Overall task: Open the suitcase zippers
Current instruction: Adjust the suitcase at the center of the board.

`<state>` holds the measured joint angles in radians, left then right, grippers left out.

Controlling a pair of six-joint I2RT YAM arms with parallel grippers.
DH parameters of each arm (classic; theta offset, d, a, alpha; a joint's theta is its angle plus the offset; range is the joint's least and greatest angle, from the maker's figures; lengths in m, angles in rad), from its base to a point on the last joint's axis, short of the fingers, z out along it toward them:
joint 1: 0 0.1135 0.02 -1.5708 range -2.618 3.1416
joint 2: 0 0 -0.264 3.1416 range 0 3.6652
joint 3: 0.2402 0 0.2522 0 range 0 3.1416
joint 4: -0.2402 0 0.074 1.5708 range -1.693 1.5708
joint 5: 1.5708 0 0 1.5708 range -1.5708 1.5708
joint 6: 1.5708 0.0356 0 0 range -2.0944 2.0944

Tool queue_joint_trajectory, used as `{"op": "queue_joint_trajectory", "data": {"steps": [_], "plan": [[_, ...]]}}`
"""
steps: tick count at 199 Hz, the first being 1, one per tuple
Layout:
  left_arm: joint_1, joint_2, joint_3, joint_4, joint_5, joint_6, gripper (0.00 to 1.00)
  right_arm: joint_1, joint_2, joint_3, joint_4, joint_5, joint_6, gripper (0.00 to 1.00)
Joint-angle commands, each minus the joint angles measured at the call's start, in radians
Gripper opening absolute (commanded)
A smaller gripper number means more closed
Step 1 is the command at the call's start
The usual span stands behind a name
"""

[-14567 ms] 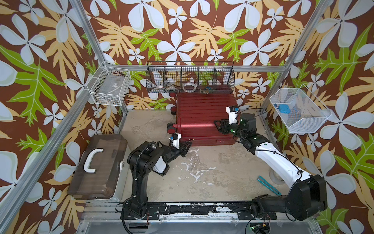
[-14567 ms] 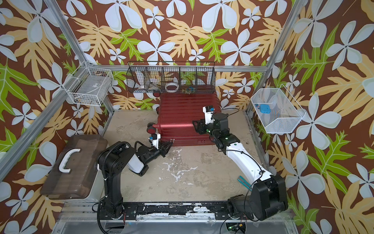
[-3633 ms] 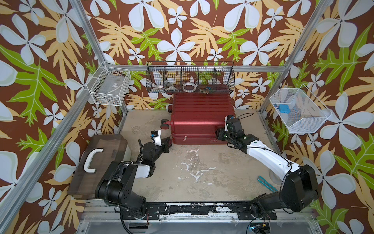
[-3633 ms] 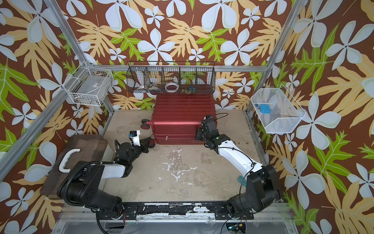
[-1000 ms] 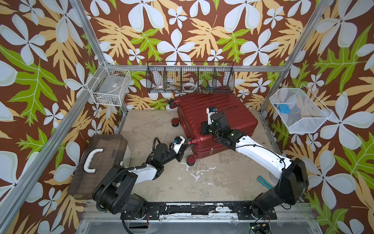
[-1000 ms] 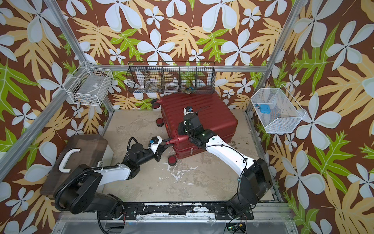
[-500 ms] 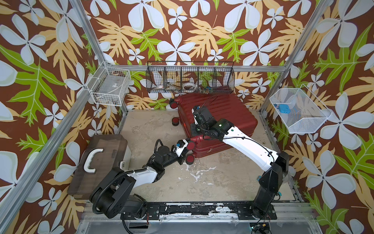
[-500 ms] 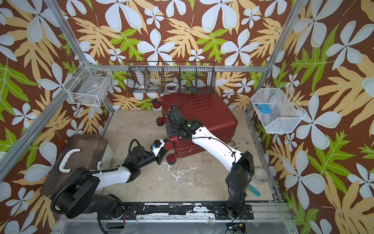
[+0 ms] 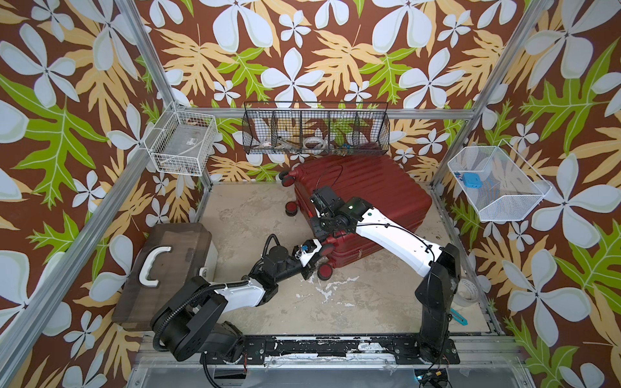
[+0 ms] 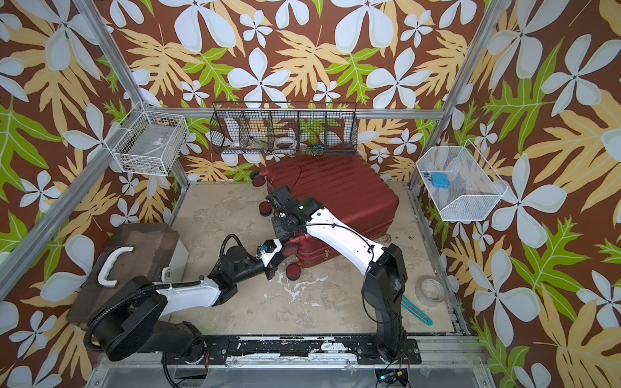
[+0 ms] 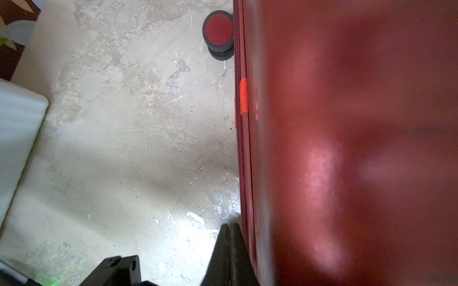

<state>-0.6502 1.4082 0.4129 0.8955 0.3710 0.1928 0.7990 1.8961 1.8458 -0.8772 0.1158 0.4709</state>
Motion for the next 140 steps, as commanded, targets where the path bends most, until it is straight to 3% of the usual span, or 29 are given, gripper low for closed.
{"op": "queue_joint_trajectory", "data": {"steps": [1, 62, 105, 140], "plan": [[-0.003, -0.002, -0.009, 0.026, 0.013, 0.027, 0.0, -0.006, -0.03, -0.074, -0.137, 0.04, 0.008, 0.0], [0.005, -0.015, -0.005, 0.025, -0.059, 0.07, 0.0, -0.008, -0.075, -0.198, -0.217, 0.039, -0.033, 0.0], [0.102, -0.01, -0.018, 0.093, -0.183, 0.092, 0.0, -0.039, -0.12, -0.302, -0.192, 0.026, -0.038, 0.0], [0.178, 0.041, 0.029, 0.118, -0.202, 0.146, 0.0, -0.05, -0.145, -0.346, -0.186, 0.025, -0.048, 0.0]]}}
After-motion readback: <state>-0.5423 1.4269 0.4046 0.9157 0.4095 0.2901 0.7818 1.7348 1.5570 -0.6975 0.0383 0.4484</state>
